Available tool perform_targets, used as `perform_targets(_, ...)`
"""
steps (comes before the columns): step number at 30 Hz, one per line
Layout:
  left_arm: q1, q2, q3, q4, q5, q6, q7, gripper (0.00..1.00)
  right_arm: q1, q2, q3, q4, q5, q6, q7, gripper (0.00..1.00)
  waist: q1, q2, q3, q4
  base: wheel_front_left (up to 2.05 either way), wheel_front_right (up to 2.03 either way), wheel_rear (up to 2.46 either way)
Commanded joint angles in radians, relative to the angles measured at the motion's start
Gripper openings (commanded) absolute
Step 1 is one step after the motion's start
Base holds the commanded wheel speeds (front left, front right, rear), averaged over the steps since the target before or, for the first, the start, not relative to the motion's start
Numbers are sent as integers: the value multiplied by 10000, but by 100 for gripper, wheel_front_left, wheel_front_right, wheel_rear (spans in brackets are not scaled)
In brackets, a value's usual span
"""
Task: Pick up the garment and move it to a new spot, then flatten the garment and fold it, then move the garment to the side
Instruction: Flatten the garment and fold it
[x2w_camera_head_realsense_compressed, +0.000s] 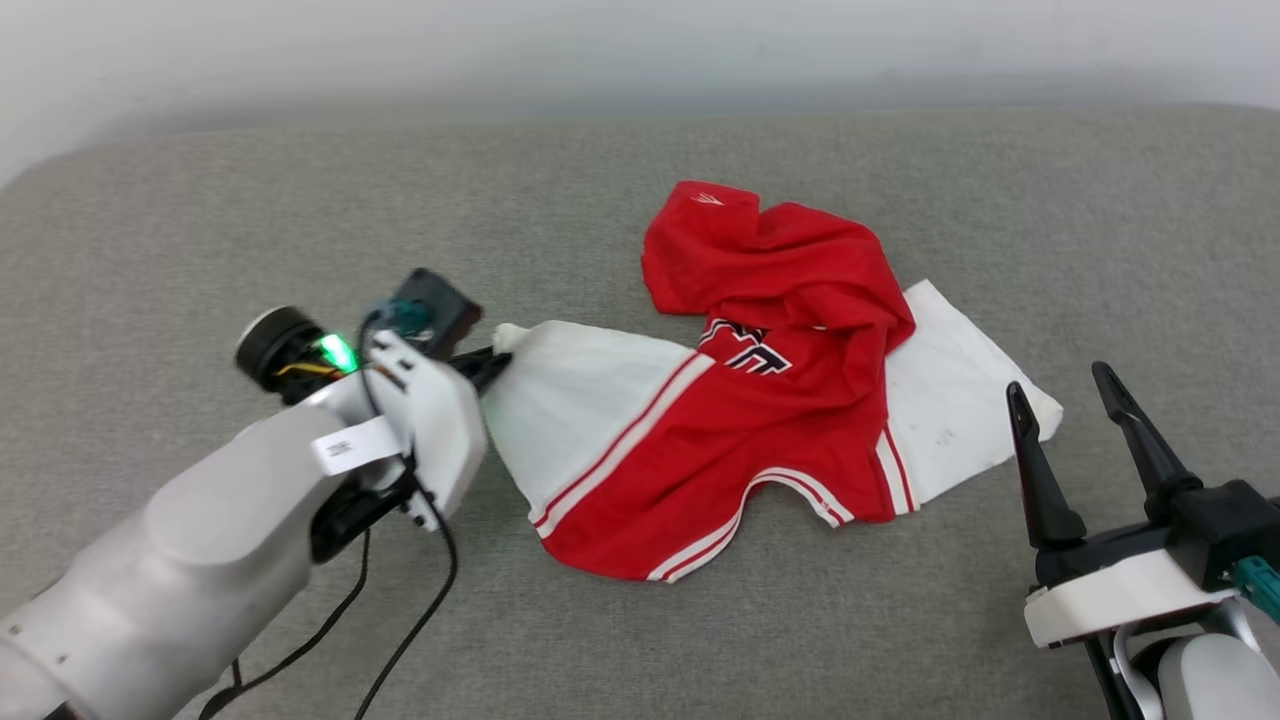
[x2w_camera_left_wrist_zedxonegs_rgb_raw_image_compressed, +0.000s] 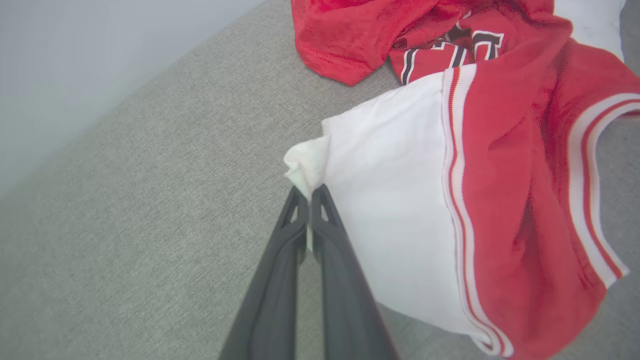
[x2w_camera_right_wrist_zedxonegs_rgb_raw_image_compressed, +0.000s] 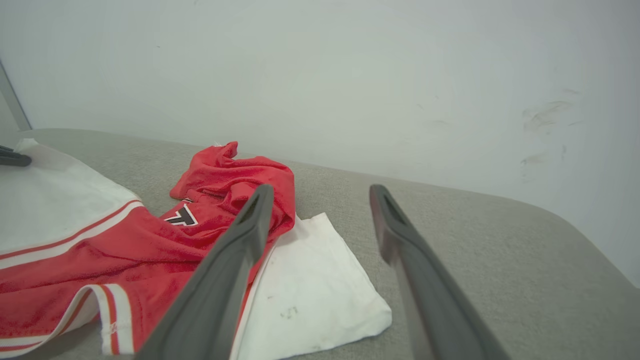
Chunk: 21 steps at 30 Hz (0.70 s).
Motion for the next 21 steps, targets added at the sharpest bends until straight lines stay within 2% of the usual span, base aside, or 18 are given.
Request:
perform_targets(1, 345, 204, 191, -60, -176, 197, -271, 0, 175, 48, -41, -53, -65, -13, -25, 100, 0, 0, -209, 231, 0, 0, 0)
perform_targets(8, 1781, 1208, 828, -292, -923, 1154, -1210, 0, 393, 80, -155, -102, -106, -13, -25, 100, 0, 0, -340, 465, 0, 0, 0)
perform_targets(13, 2825, 1616, 1220, -72, -1569, 1634, -1789, 0, 496, 107, -186, -39, -59, -13, -25, 100, 0, 0, -330, 543, 0, 0, 0)
perform_targets(16, 3236, 1639, 1218, 290, -1733, 1804, -1890, 0, 510, 98, -142, 31, -51, -13, -25, 100, 0, 0, -311, 539, 0, 0, 0)
perform_targets(21, 3644, 1374, 1209, 1013, -2027, 1740, -1952, 0, 458, 24, -127, 213, -86, -13, -25, 100, 0, 0, -285, 507, 0, 0, 0)
